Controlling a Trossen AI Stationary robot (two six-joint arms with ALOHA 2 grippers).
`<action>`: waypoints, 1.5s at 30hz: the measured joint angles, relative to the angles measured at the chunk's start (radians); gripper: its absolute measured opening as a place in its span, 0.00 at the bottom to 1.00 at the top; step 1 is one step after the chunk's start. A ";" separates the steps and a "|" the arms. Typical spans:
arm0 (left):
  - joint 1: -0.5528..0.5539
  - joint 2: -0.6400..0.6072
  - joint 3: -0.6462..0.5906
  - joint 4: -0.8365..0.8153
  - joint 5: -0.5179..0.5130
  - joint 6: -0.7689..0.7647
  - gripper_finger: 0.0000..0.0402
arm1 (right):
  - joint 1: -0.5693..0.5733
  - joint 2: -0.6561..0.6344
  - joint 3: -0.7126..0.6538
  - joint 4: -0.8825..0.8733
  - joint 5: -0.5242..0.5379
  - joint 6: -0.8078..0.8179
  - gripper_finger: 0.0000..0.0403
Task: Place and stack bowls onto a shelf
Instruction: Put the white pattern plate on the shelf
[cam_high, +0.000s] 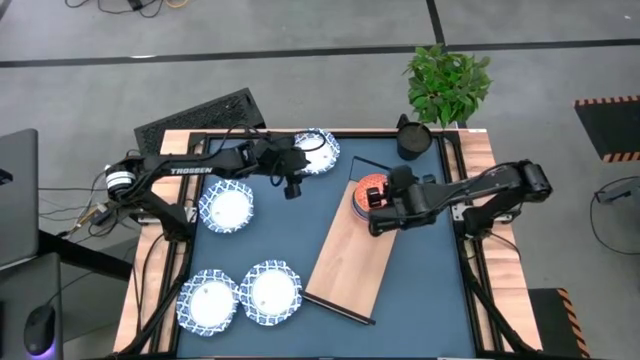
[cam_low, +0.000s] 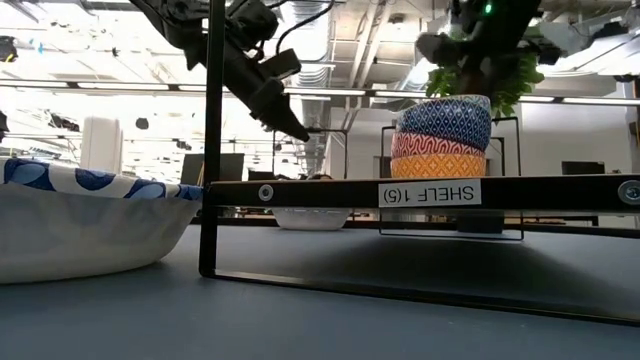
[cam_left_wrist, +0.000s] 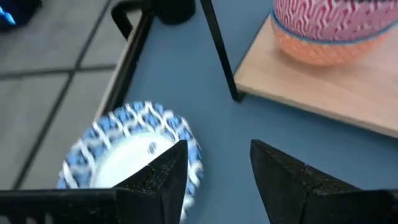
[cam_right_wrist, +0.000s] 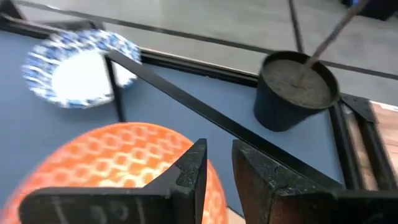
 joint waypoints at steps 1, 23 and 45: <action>0.001 0.012 -0.001 0.031 0.002 0.020 0.40 | 0.011 -0.007 0.012 -0.006 0.005 0.003 0.25; 0.046 0.331 0.027 0.082 -0.208 0.273 0.40 | 0.100 -0.037 0.066 -0.024 0.007 -0.003 0.25; -0.028 0.158 0.058 -0.174 -0.306 0.178 0.00 | 0.175 -0.037 0.066 -0.002 0.004 0.021 0.25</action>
